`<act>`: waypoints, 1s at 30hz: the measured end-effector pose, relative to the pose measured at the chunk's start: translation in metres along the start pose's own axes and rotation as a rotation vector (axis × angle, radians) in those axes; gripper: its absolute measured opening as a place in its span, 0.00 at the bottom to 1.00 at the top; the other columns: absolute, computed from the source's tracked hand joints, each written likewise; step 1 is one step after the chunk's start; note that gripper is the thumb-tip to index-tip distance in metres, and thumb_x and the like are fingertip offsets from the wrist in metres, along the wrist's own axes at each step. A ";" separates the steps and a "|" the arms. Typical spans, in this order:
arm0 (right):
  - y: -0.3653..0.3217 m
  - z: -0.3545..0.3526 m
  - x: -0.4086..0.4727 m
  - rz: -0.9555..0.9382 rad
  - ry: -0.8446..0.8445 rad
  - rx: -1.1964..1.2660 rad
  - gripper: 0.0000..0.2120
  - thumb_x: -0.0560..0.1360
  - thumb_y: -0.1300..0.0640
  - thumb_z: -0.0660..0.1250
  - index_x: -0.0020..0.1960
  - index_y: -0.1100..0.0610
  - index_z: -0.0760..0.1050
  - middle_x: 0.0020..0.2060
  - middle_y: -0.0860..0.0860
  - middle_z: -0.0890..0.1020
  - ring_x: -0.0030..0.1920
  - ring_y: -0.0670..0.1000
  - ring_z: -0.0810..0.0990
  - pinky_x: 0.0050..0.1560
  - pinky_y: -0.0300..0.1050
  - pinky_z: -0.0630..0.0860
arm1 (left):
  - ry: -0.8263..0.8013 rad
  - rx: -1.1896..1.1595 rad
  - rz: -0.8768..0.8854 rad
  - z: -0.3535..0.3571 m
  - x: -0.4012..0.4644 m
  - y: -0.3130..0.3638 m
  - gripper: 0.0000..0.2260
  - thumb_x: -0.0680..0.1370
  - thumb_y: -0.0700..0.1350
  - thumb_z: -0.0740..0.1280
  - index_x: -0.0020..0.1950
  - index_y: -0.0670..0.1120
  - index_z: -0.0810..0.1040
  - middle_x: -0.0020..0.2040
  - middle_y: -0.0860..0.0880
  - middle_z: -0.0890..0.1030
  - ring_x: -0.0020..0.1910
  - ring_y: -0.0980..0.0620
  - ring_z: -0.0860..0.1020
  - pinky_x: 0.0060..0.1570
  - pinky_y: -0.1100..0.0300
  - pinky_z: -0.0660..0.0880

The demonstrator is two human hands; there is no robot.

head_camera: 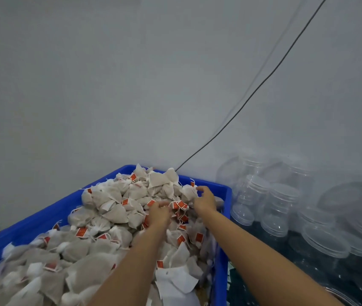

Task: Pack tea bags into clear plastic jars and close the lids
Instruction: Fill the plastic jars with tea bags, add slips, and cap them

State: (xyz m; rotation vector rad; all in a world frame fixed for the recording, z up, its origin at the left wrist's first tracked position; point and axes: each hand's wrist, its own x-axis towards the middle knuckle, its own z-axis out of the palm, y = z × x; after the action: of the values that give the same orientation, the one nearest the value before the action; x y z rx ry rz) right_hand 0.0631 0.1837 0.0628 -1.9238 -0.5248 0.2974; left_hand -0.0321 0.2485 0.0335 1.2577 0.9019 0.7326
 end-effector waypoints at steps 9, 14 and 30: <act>0.014 0.030 0.048 -0.114 -0.274 -0.269 0.23 0.80 0.55 0.58 0.73 0.44 0.60 0.71 0.57 0.67 0.70 0.60 0.65 0.70 0.61 0.63 | 0.008 0.317 0.272 0.017 0.018 -0.017 0.25 0.80 0.35 0.57 0.76 0.50 0.61 0.69 0.45 0.72 0.66 0.45 0.73 0.62 0.54 0.73; 0.020 0.037 0.053 -0.211 -0.293 -0.624 0.41 0.68 0.42 0.73 0.72 0.50 0.55 0.68 0.57 0.65 0.68 0.60 0.66 0.69 0.58 0.62 | 0.014 0.110 0.151 0.016 0.018 -0.015 0.21 0.80 0.32 0.55 0.72 0.48 0.66 0.64 0.43 0.76 0.59 0.45 0.76 0.55 0.52 0.77; 0.017 0.032 0.049 -0.275 -0.109 -0.503 0.29 0.74 0.51 0.70 0.69 0.54 0.60 0.57 0.54 0.77 0.54 0.53 0.78 0.50 0.48 0.76 | 0.164 0.154 0.167 0.012 0.011 -0.016 0.09 0.77 0.31 0.57 0.49 0.44 0.71 0.45 0.48 0.77 0.44 0.49 0.75 0.45 0.55 0.72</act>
State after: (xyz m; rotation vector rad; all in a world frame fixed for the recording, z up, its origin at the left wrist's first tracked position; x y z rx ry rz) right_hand 0.0954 0.2277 0.0364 -2.2881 -1.0003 0.0941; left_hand -0.0161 0.2496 0.0165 1.4370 1.0098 0.9235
